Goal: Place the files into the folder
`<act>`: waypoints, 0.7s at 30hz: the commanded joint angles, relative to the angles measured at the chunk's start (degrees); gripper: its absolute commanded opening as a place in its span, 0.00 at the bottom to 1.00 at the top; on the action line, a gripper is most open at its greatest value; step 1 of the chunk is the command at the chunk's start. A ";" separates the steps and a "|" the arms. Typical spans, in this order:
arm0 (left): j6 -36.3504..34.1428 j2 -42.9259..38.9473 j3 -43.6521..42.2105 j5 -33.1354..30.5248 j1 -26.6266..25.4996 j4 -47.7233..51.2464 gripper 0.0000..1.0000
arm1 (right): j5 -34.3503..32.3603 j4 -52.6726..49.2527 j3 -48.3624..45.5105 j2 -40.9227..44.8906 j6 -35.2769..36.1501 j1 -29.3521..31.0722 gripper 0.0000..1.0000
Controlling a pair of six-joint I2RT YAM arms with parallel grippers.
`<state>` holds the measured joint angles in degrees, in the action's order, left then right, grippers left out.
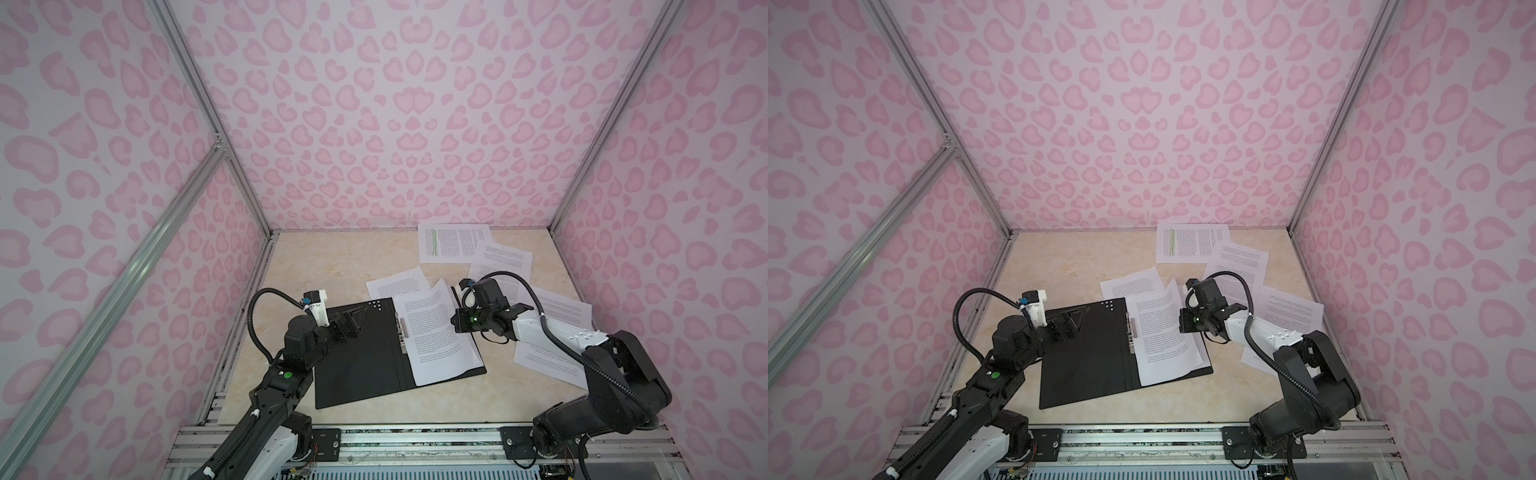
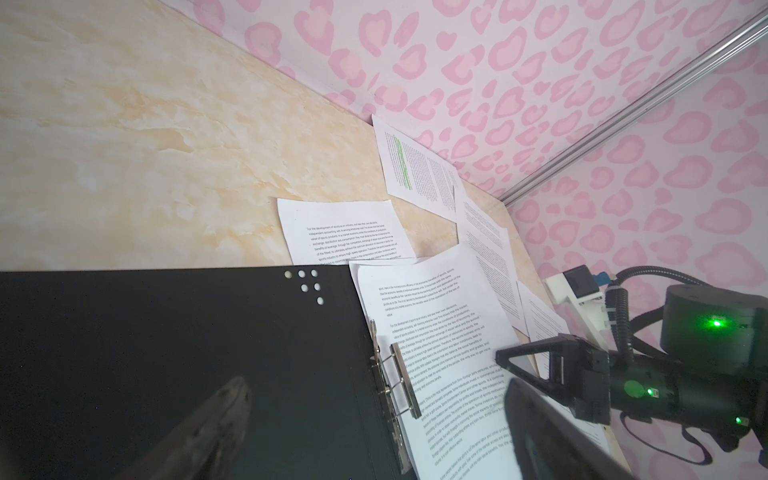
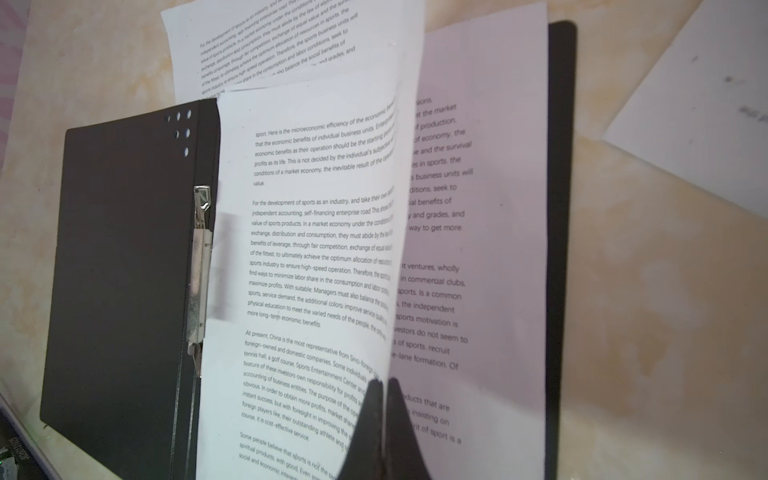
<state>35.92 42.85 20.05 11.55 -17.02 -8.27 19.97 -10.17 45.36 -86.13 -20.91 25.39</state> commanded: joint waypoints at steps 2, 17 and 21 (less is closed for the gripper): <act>-0.07 0.07 0.60 0.31 0.05 -0.87 0.97 | 0.78 1.29 -0.31 -0.44 -0.57 -0.03 0.07; -0.15 0.03 0.58 0.14 0.05 -0.81 0.97 | -1.24 0.46 -0.32 -0.53 -1.15 0.00 0.51; -0.15 0.03 0.60 0.14 0.00 -0.69 0.97 | -2.92 -0.35 -0.12 -0.65 -1.32 -0.04 0.61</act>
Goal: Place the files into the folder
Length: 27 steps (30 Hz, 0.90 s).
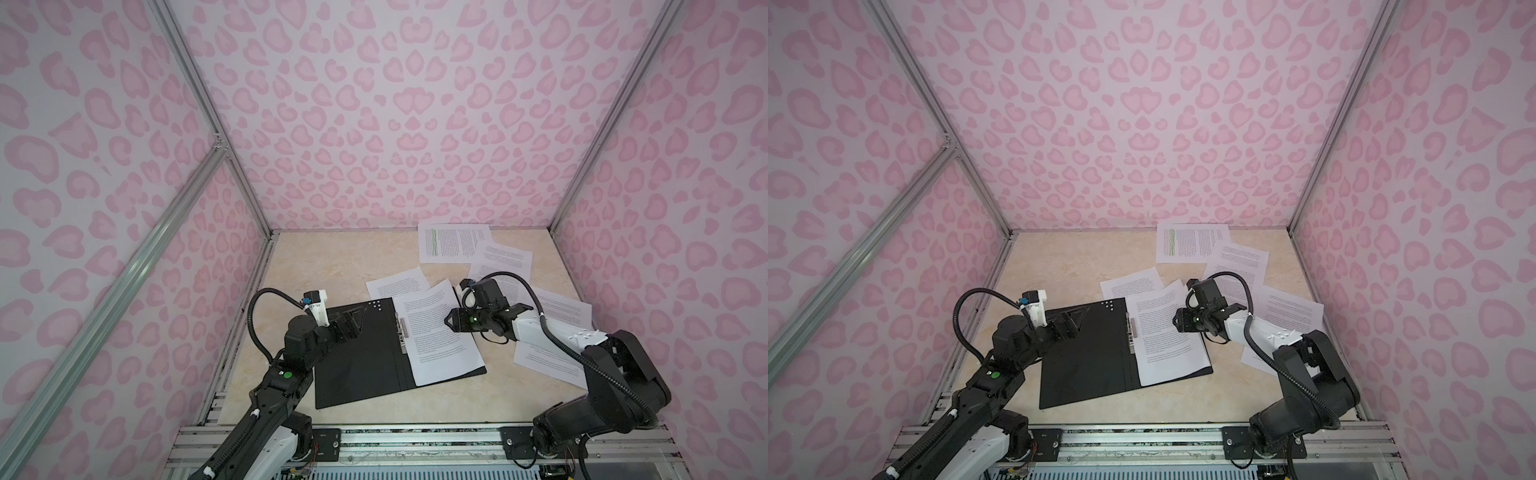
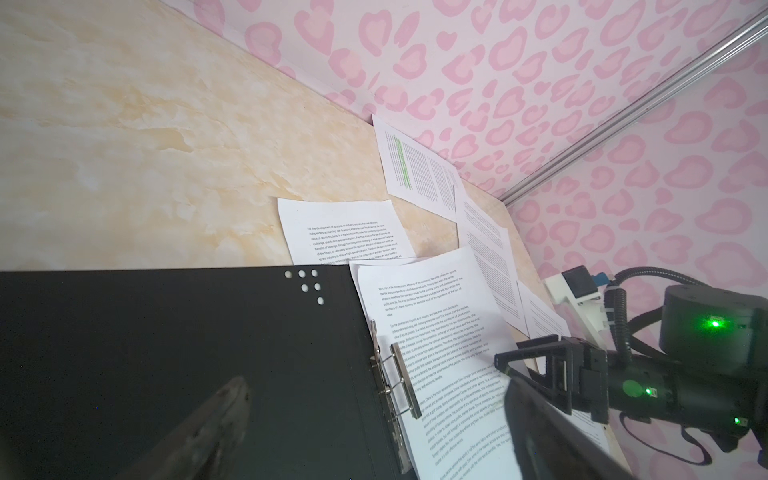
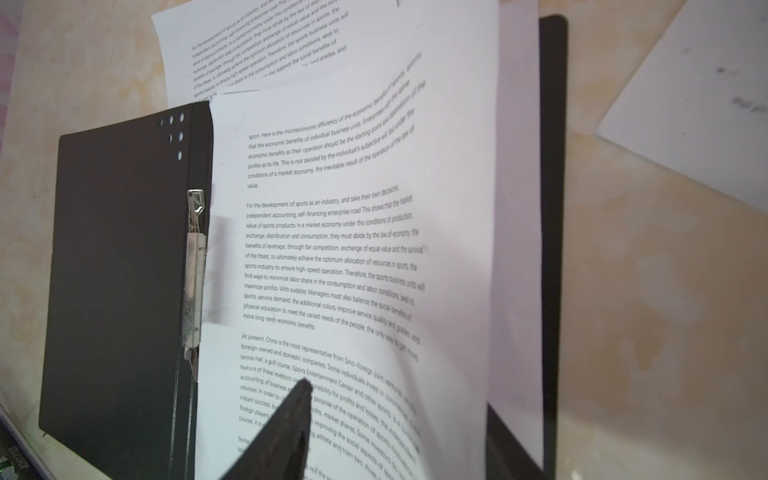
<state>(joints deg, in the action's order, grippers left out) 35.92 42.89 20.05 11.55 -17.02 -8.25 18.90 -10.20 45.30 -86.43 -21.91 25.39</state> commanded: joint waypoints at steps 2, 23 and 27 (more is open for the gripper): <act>-0.15 0.13 0.68 0.14 0.02 -0.71 0.97 | -2.70 -0.57 -0.21 -0.25 -0.47 -0.08 0.67; -1.00 27.83 14.02 1.45 0.18 1.63 0.97 | -0.28 10.89 -7.01 6.79 -3.89 -0.04 0.84; -2.33 39.19 23.13 4.12 0.91 2.61 0.98 | 3.30 14.54 -7.67 3.89 -5.06 0.01 0.84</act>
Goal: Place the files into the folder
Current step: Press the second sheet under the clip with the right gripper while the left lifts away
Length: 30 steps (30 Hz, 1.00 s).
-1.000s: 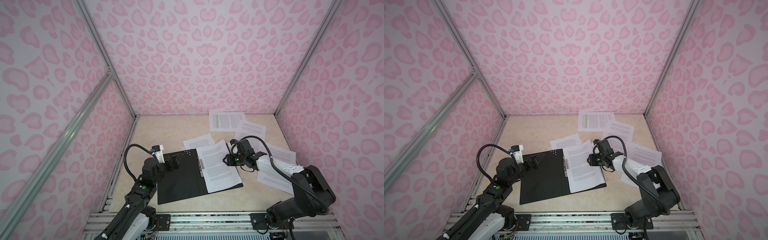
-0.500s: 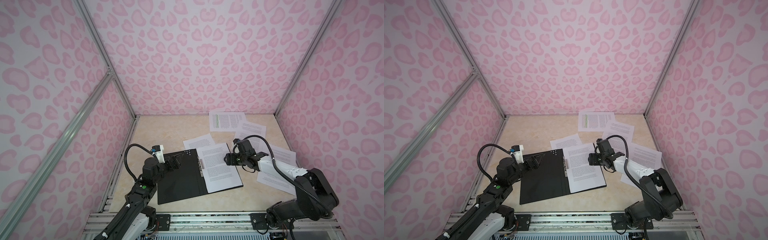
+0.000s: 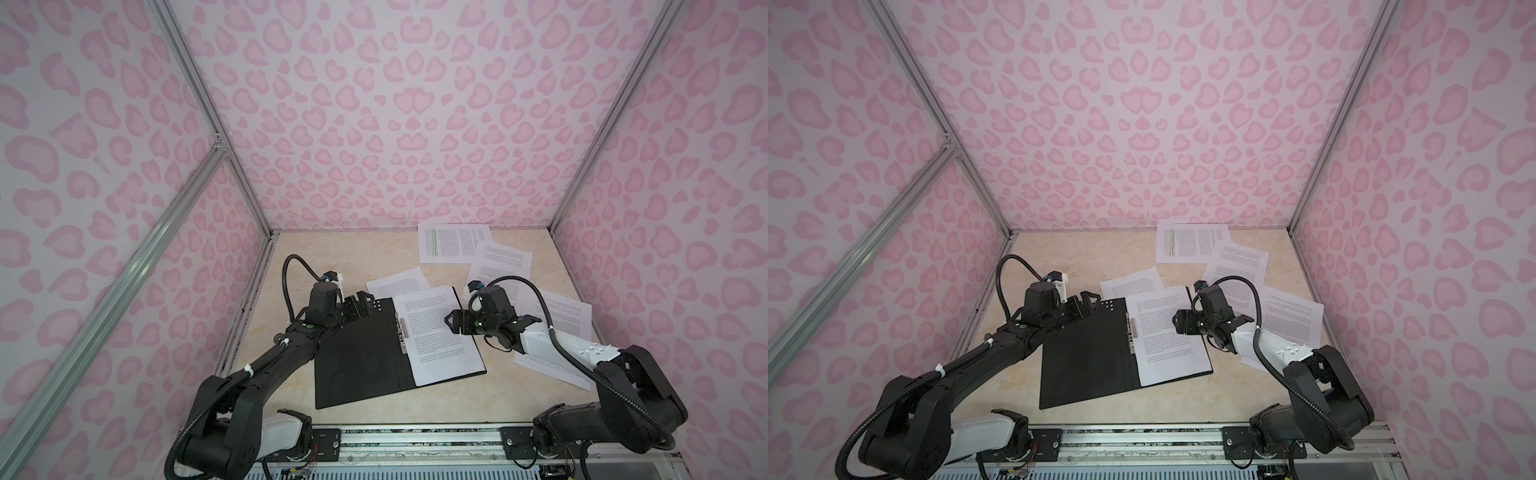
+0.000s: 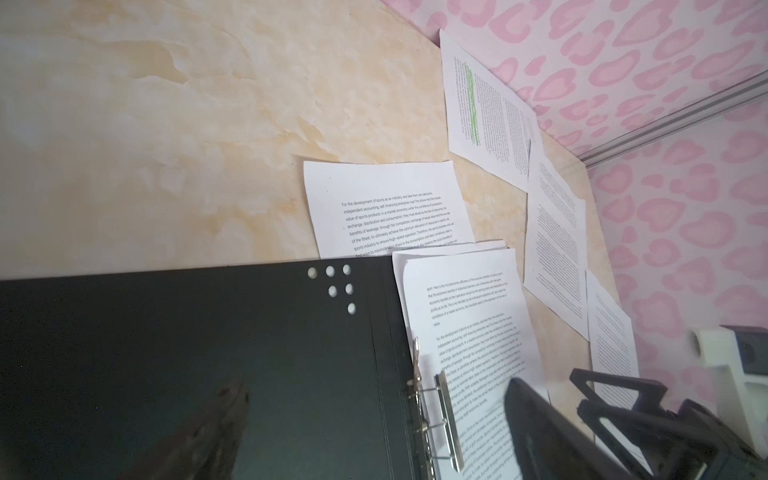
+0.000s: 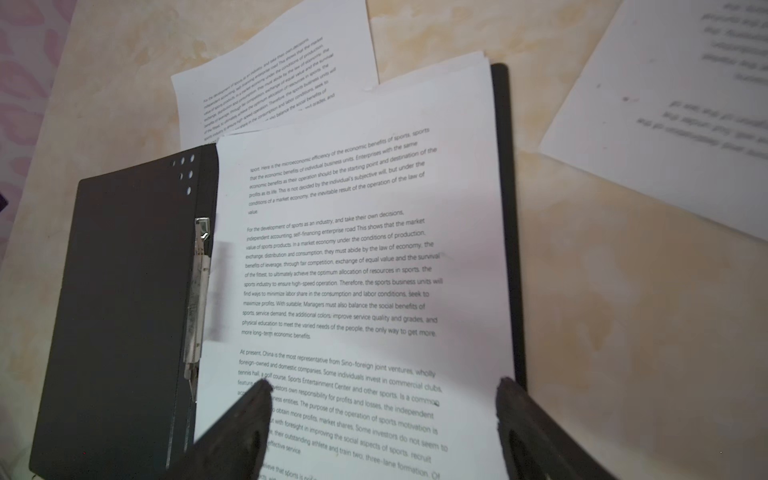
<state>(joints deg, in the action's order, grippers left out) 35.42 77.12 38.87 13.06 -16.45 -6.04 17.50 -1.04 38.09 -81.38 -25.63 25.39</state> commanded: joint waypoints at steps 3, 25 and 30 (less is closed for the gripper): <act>-3.88 13.67 12.39 3.27 0.89 2.60 0.99 | 5.87 7.15 -0.99 -1.66 -2.05 0.00 0.83; -11.53 42.43 33.65 14.45 6.39 10.35 0.80 | 10.72 12.99 -3.80 1.38 -4.44 -0.77 0.86; -11.16 41.43 31.10 19.39 6.90 7.24 0.75 | 11.64 13.79 -3.94 0.98 -4.79 -0.78 0.87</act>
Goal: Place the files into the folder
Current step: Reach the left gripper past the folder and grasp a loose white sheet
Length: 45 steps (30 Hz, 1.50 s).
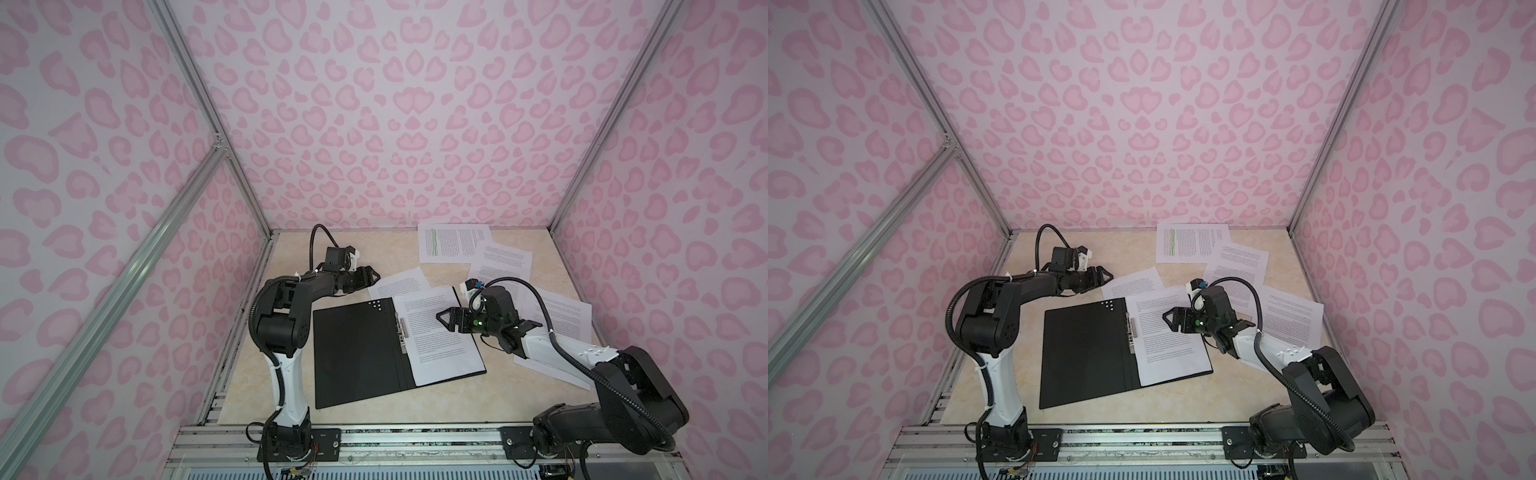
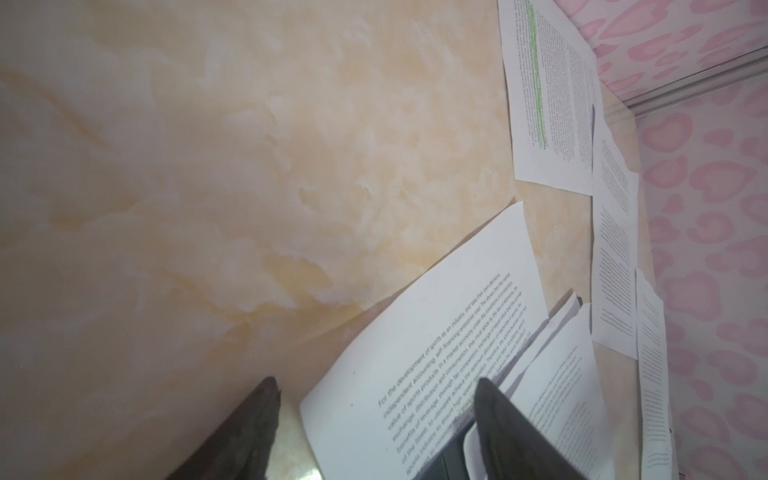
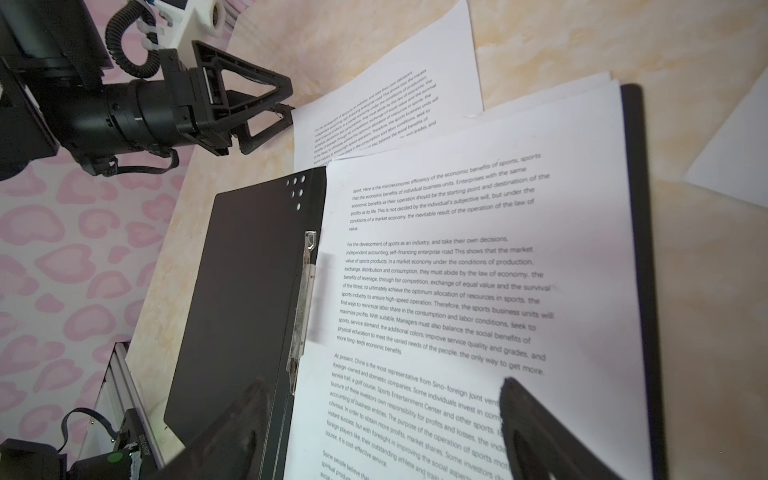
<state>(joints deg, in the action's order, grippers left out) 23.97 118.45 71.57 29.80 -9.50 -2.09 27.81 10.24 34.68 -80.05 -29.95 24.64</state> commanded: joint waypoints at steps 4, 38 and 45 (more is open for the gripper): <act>0.56 -0.76 -3.65 5.06 0.00 1.23 0.73 | 4.60 6.08 -1.25 -0.90 -2.03 -0.08 0.89; 8.36 -3.45 -10.77 1.62 0.18 -18.12 0.04 | 7.91 12.49 -3.73 1.27 -3.89 -0.21 0.97; 8.04 -11.51 -12.42 -2.69 0.18 -22.92 0.04 | 7.61 12.08 -3.65 1.04 -3.77 -0.47 0.97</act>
<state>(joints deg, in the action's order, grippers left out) 32.08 110.15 59.51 29.54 -9.41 -19.09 35.83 22.39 31.29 -78.78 -34.00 24.21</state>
